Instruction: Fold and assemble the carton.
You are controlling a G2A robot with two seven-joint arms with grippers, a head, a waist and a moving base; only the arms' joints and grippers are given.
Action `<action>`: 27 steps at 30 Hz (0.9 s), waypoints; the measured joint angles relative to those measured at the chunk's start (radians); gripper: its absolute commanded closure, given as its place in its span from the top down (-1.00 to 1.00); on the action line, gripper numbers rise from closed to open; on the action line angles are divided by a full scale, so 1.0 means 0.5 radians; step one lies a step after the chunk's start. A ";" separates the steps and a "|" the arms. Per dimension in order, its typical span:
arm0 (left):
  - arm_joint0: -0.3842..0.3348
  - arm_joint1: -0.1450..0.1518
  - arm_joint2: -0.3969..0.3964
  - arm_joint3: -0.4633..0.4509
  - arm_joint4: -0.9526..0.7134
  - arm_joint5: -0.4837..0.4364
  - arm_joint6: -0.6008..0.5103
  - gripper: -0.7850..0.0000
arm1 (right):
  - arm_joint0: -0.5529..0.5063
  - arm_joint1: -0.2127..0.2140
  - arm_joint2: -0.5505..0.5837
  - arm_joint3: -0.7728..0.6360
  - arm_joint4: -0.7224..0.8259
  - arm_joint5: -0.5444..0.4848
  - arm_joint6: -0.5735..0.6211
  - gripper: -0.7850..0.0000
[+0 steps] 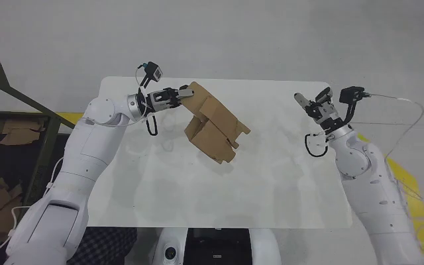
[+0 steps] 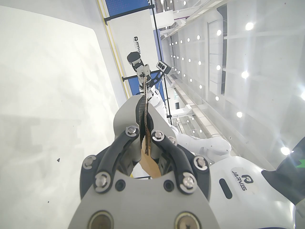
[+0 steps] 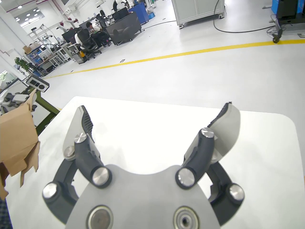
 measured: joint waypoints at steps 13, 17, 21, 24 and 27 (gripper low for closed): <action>0.000 0.000 0.000 0.000 0.000 0.000 0.000 -1.00 | -0.037 -0.026 -0.175 -0.131 0.826 -0.224 0.691 1.00; 0.000 0.000 0.000 0.000 0.000 0.000 0.000 -1.00 | -0.030 -0.029 -0.222 -0.137 1.070 -0.197 0.926 1.00; 0.000 0.000 0.000 0.000 0.000 0.000 0.000 -1.00 | -0.017 -0.032 -0.288 -0.124 1.316 -0.138 1.215 1.00; 0.000 0.000 0.000 0.000 0.000 0.000 0.000 -1.00 | -0.005 -0.037 -0.331 -0.096 1.497 -0.109 1.395 1.00; 0.000 0.000 0.000 0.000 0.000 0.000 0.000 -1.00 | -0.004 -0.044 -0.381 -0.082 1.683 -0.075 1.556 1.00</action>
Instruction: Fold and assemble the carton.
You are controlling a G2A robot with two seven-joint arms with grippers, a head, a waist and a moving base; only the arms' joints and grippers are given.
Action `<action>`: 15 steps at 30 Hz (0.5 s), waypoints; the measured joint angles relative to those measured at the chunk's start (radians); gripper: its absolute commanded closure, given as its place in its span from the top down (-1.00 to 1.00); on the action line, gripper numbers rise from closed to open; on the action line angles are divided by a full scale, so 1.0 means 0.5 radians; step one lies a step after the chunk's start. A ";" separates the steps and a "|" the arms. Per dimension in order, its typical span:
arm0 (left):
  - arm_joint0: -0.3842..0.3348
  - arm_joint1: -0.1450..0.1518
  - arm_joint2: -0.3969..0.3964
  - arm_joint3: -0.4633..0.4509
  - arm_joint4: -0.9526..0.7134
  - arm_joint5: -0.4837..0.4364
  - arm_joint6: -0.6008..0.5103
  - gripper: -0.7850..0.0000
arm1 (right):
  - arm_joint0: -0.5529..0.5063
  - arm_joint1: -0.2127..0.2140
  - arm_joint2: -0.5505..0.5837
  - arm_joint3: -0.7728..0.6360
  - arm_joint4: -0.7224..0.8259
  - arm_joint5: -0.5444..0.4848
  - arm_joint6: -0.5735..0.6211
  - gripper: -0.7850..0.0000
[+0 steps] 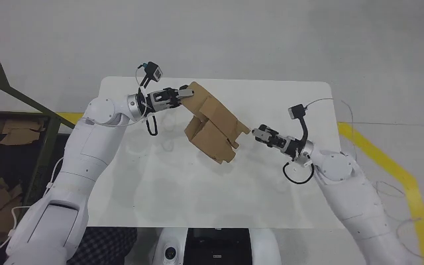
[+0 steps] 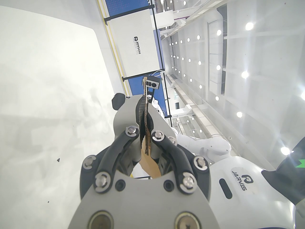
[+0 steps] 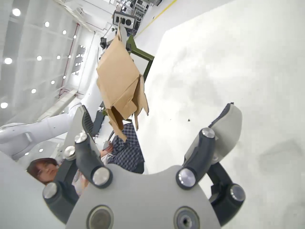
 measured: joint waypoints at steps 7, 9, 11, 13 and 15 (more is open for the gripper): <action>0.000 0.000 0.000 0.000 0.000 0.000 0.000 -1.00 | -0.046 -0.001 -0.037 -0.056 0.184 -0.016 0.183 1.00; 0.000 0.000 0.000 0.000 0.000 0.000 0.000 -1.00 | -0.064 -0.001 -0.033 -0.084 0.223 -0.026 0.195 1.00; 0.000 0.000 0.000 0.000 0.000 0.000 0.000 -1.00 | -0.067 0.000 -0.031 -0.091 0.227 -0.029 0.196 1.00; 0.000 0.000 0.000 0.000 0.000 0.000 0.000 -1.00 | -0.066 0.000 -0.031 -0.090 0.225 -0.029 0.195 1.00; 0.000 0.000 0.000 0.000 0.000 0.000 0.000 -1.00 | -0.066 0.000 -0.031 -0.089 0.224 -0.029 0.195 1.00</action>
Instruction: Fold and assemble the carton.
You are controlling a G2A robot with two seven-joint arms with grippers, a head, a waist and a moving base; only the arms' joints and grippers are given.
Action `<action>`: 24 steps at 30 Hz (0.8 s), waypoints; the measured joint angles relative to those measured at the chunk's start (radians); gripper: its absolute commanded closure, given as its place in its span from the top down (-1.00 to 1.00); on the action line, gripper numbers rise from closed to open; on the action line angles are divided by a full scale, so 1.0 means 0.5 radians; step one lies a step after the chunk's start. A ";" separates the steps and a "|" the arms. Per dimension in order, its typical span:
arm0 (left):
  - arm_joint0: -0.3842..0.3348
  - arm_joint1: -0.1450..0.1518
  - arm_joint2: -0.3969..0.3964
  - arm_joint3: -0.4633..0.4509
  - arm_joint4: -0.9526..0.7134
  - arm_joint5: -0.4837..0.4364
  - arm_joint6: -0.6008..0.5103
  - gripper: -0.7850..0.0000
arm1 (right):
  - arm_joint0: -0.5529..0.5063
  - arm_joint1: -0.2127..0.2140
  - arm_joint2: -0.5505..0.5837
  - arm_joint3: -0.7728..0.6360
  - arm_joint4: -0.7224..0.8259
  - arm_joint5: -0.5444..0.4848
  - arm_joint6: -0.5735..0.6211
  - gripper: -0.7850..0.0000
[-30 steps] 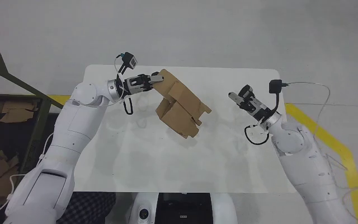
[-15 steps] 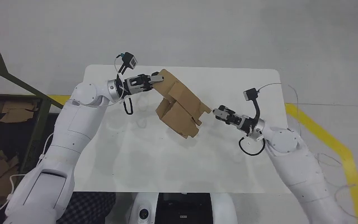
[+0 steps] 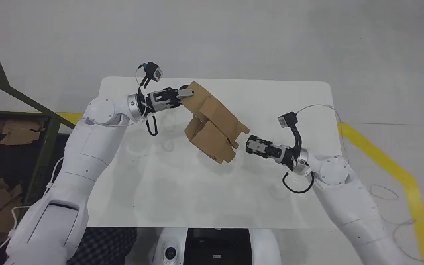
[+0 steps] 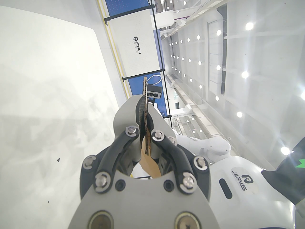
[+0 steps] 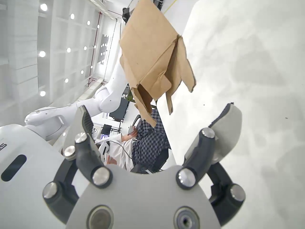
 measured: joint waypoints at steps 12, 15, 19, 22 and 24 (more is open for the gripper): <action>0.000 0.000 0.000 0.000 0.000 0.000 0.000 -1.00 | -0.026 -0.015 -0.079 -0.076 -0.024 0.055 -0.021 1.00; 0.000 0.000 0.000 0.000 0.000 0.000 0.000 -1.00 | -0.015 -0.026 -0.126 -0.084 0.033 0.050 0.015 1.00; 0.000 0.000 0.000 0.000 0.000 0.000 0.000 -1.00 | 0.000 -0.036 -0.156 -0.087 0.126 0.034 0.063 1.00; 0.000 0.000 0.000 0.000 0.000 0.000 0.000 -1.00 | -0.003 -0.039 -0.158 -0.098 0.213 0.016 0.102 1.00; 0.000 0.000 0.000 0.000 0.000 0.000 0.000 -1.00 | -0.011 -0.039 -0.157 -0.110 0.279 0.012 0.145 1.00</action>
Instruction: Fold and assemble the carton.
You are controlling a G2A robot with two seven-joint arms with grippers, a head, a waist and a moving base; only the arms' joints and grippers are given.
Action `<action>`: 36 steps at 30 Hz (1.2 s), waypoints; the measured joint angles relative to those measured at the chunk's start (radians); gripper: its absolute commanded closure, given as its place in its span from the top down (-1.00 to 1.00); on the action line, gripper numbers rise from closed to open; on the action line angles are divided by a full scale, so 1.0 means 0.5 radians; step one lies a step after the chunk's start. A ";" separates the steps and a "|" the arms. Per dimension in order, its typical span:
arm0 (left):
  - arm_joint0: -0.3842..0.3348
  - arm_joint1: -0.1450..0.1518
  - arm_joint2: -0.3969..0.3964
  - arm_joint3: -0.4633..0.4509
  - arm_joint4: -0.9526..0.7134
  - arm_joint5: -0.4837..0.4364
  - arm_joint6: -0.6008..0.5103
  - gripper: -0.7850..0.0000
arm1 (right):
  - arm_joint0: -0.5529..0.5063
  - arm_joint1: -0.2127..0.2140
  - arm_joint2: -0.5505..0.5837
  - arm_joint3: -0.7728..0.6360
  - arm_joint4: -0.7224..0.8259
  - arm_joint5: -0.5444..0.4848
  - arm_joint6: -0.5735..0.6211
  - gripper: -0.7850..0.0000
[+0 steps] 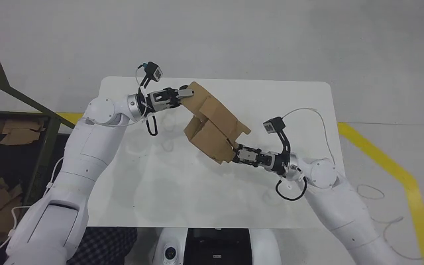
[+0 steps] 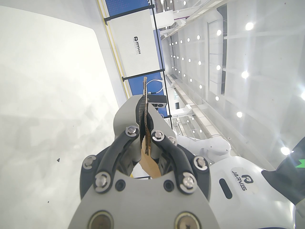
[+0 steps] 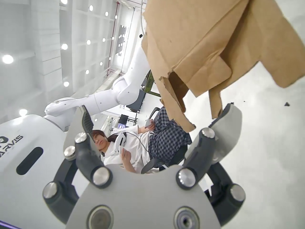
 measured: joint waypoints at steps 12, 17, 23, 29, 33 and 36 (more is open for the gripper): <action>0.000 0.000 0.000 0.000 0.000 0.000 0.000 -1.00 | -0.041 0.009 0.032 -0.079 0.127 0.018 0.152 1.00; 0.000 0.000 0.000 0.000 0.000 0.000 0.000 -1.00 | -0.068 0.014 0.050 -0.128 0.126 0.024 0.176 1.00; 0.000 0.000 0.000 0.000 0.000 0.000 0.000 -1.00 | -0.088 0.023 0.077 -0.155 0.083 0.056 0.194 1.00; 0.000 0.000 0.000 0.000 0.000 0.000 0.000 -1.00 | -0.080 0.035 0.134 -0.097 -0.162 0.121 0.070 1.00; 0.000 0.000 0.000 0.000 0.000 0.000 0.000 -1.00 | -0.057 0.042 0.191 -0.013 -0.192 0.140 0.013 1.00; 0.000 0.000 0.000 0.000 0.000 0.000 0.000 -1.00 | -0.022 0.039 0.210 0.049 -0.176 0.130 -0.016 1.00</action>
